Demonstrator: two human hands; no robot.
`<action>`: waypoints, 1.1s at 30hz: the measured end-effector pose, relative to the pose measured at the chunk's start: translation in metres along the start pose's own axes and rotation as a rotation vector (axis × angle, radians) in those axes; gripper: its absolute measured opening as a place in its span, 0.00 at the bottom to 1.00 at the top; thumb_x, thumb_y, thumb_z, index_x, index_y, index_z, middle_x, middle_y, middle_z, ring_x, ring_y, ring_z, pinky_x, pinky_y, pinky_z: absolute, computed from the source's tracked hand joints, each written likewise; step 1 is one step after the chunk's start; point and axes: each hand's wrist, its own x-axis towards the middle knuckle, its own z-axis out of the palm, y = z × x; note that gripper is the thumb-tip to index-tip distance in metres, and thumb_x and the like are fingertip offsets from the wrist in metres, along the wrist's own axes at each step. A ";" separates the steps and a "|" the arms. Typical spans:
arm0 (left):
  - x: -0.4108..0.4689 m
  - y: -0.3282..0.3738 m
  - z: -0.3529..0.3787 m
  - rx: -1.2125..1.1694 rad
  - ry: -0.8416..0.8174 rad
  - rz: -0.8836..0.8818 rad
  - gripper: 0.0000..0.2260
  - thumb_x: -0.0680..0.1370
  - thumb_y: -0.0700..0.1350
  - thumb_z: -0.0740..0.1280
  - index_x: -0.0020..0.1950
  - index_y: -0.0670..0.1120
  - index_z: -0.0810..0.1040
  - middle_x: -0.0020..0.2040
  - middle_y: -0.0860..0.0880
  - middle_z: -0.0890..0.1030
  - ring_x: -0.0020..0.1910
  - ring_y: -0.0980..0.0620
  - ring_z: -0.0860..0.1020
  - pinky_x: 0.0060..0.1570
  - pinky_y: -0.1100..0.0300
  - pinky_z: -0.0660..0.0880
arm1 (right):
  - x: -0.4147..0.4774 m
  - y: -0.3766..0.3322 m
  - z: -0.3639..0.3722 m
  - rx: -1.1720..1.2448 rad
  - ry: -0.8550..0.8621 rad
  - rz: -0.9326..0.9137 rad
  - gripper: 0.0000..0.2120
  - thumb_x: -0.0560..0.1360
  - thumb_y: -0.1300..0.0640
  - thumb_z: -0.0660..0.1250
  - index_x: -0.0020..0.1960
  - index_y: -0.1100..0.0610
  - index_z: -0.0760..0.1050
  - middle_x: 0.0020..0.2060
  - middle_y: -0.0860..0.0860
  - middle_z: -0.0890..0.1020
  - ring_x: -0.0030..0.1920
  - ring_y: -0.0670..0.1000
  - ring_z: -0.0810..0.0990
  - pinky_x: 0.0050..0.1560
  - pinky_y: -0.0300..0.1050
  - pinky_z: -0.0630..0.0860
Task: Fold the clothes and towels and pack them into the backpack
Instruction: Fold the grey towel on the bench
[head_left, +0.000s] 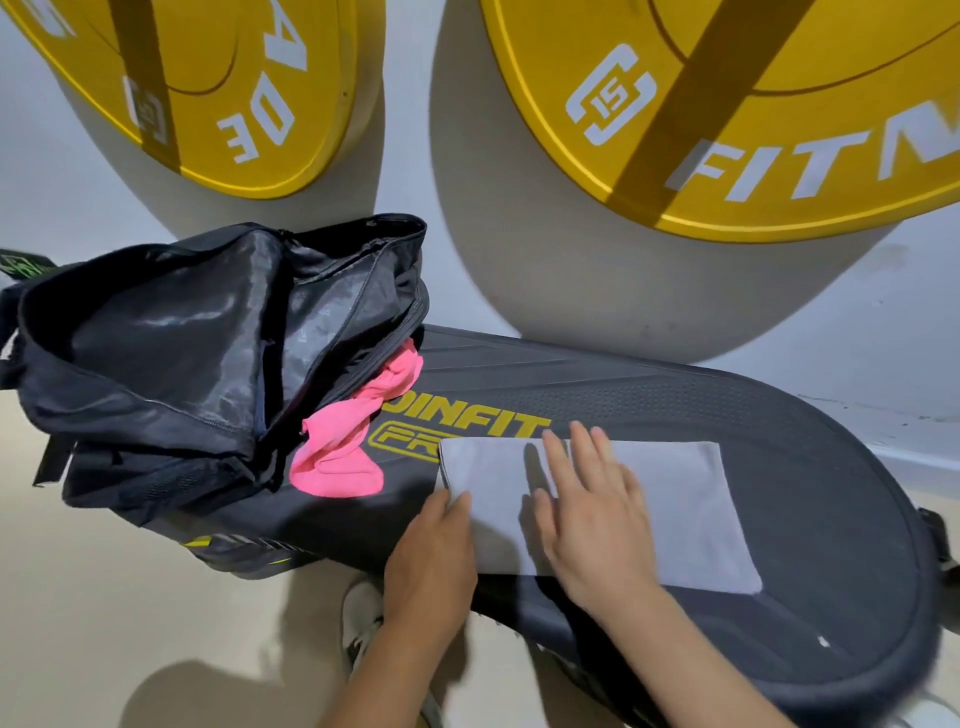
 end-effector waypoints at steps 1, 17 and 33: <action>0.000 -0.001 -0.003 0.010 -0.013 0.015 0.19 0.81 0.44 0.55 0.72 0.50 0.67 0.70 0.51 0.66 0.65 0.49 0.71 0.58 0.55 0.71 | -0.003 -0.013 0.011 -0.001 -0.079 -0.012 0.26 0.74 0.46 0.53 0.68 0.51 0.71 0.69 0.55 0.73 0.70 0.57 0.70 0.60 0.57 0.72; 0.022 0.009 0.027 0.203 -0.063 0.230 0.24 0.76 0.50 0.53 0.69 0.44 0.72 0.70 0.47 0.71 0.71 0.51 0.67 0.67 0.51 0.66 | -0.011 -0.012 0.030 -0.055 -0.328 -0.028 0.25 0.71 0.44 0.54 0.65 0.48 0.74 0.66 0.50 0.76 0.66 0.52 0.75 0.62 0.52 0.66; 0.043 0.009 0.007 -0.174 0.054 -0.187 0.20 0.73 0.42 0.71 0.64 0.48 0.74 0.60 0.42 0.75 0.57 0.39 0.73 0.56 0.51 0.68 | -0.007 0.103 -0.002 -0.162 -0.200 0.288 0.35 0.75 0.36 0.35 0.78 0.49 0.49 0.78 0.50 0.49 0.77 0.51 0.47 0.74 0.56 0.48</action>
